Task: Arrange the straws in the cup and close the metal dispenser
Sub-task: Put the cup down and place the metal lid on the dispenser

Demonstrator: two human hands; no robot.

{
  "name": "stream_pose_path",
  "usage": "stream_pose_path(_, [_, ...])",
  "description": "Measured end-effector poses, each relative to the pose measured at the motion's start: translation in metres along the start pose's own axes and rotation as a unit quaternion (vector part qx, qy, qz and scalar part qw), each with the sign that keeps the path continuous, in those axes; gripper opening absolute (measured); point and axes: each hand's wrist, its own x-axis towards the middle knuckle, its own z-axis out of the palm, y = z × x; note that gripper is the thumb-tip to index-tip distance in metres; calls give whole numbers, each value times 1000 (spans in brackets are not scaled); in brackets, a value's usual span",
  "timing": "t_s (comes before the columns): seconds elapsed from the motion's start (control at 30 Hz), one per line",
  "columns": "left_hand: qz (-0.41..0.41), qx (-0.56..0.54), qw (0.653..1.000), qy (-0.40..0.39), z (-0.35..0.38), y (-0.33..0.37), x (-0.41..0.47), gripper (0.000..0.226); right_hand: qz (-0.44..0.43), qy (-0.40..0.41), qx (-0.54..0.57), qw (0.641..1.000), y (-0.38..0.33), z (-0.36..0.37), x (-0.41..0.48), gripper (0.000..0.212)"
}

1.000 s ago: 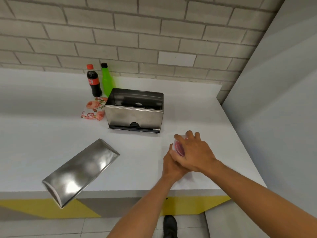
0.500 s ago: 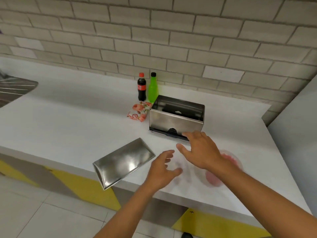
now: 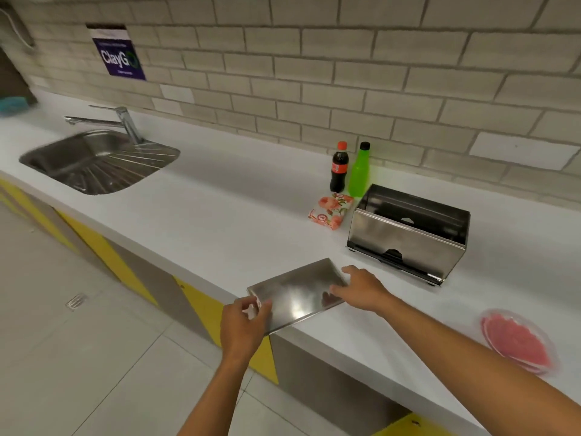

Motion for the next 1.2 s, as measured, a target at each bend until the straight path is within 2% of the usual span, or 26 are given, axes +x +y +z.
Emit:
stream_pose_path(0.1, [-66,-92,993,-34,6,-2,-7,61,9,11,-16,1000,-7,6,11,82])
stream_pose_path(0.2, [-160,-200,965,-48,14,1,-7,76,6,14,-50,999,-10,10,18,74])
stream_pose_path(0.33, [-240,-299,923,-34,17,3,2,75,-14,3,-75,997,-9,10,21,72])
stream_pose_path(0.43, [-249,-308,916,-71,19,8,5,62,-25,-12,-61,998,-4,2,23,76])
stream_pose_path(0.53, [-223,-305,922,-89,17,15,6,46,-31,-39,-16,999,1,-10,23,77])
stream_pose_path(0.77, [-148,-290,942,-85,5,47,1,37,-58,-67,62,994,11,-54,14,63])
stream_pose_path(0.87, [-105,-294,946,-84,-2,66,-2,29,-83,-67,98,989,14,-83,1,66])
stream_pose_path(0.9, [-87,-290,949,-85,-3,74,-3,29,-91,-61,114,987,15,-93,-4,64])
stream_pose_path(1.0, [-17,-270,959,-90,6,104,-8,31,-117,-20,147,982,25,-122,-19,36])
stream_pose_path(1.1, [43,-244,965,-87,27,139,-9,28,-130,29,151,979,41,-146,-31,36])
stream_pose_path(1.2, [84,-217,968,-99,58,175,-2,18,-101,74,173,977,61,-166,-38,50])
